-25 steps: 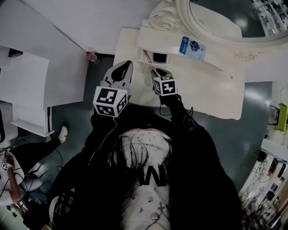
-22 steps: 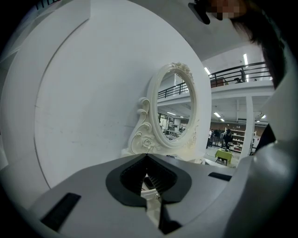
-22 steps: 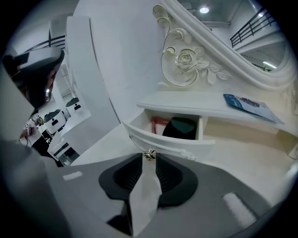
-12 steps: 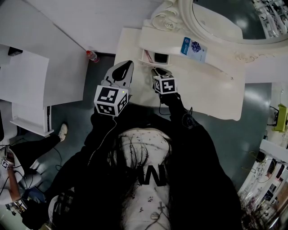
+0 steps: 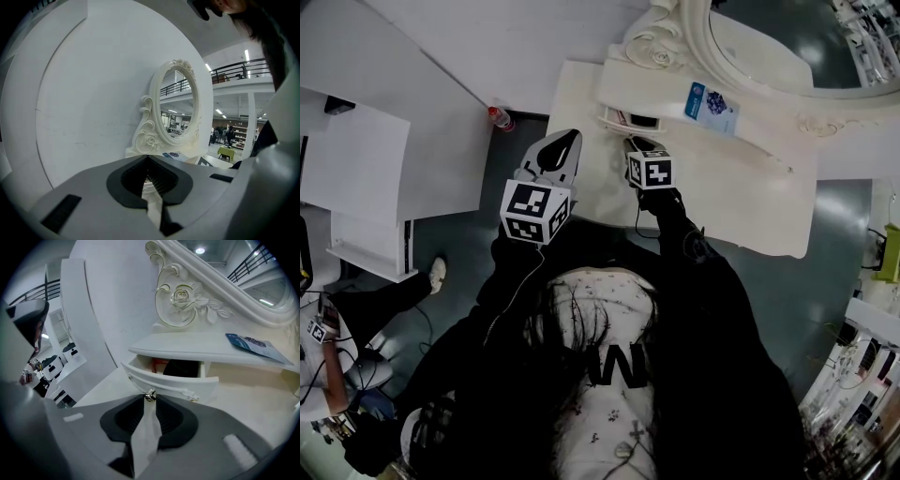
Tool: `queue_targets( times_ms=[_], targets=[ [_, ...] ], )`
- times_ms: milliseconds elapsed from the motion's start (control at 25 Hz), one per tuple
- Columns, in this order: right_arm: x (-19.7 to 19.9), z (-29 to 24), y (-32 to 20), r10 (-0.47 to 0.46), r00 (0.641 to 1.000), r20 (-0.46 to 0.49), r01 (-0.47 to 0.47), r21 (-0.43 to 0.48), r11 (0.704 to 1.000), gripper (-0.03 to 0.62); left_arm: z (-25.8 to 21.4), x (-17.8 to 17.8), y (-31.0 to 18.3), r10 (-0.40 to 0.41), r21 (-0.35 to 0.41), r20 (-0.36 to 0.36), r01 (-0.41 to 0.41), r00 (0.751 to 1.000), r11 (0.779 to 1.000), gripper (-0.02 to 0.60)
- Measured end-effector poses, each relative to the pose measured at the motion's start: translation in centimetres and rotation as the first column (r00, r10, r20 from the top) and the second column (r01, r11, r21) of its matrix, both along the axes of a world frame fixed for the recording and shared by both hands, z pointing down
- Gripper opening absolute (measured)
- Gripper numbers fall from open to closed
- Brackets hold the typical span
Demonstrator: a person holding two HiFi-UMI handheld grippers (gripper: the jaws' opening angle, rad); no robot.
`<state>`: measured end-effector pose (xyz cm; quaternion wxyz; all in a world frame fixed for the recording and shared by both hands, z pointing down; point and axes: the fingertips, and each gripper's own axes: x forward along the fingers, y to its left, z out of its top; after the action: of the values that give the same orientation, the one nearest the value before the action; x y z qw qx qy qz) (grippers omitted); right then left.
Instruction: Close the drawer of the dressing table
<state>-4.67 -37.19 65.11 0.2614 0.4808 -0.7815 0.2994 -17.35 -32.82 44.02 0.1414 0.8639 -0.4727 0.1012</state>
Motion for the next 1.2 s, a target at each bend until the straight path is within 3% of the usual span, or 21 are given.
queue_targets(
  times_ms=[600, 1200],
  targets=[
    [-0.4, 0.2, -2.2, -0.005, 1.0, 0.0, 0.005, 0.011, 1.0, 0.089, 0.2, -1.6, 0.0, -0.04, 0.001, 0.006, 0.04, 0.999, 0.999, 0.0],
    [0.7, -0.3, -4.3, 0.004, 0.996, -0.088, -0.002, 0.023, 1.0, 0.087, 0.1, -1.5, 0.5, -0.044, 0.002, -0.002, 0.044, 0.999, 0.999, 0.0]
  ],
)
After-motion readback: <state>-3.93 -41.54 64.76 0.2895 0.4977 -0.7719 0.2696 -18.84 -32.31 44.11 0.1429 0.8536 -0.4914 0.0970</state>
